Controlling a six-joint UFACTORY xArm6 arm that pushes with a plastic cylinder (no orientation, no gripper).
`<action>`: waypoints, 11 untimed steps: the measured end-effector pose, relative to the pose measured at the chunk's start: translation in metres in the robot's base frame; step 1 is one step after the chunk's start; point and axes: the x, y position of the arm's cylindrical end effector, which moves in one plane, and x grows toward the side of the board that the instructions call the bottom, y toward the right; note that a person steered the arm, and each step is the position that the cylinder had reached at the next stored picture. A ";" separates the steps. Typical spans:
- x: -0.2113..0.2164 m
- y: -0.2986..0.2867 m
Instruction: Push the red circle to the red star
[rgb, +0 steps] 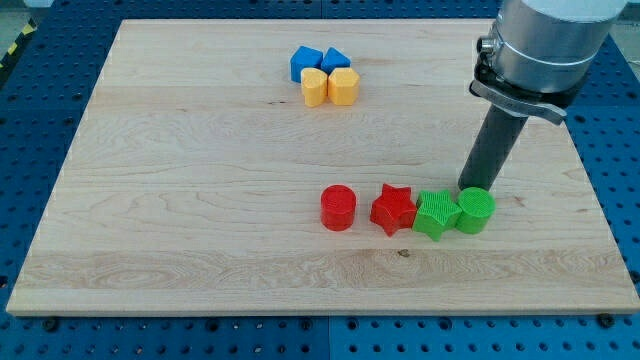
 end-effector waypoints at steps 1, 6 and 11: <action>-0.066 -0.027; 0.022 -0.218; 0.032 -0.171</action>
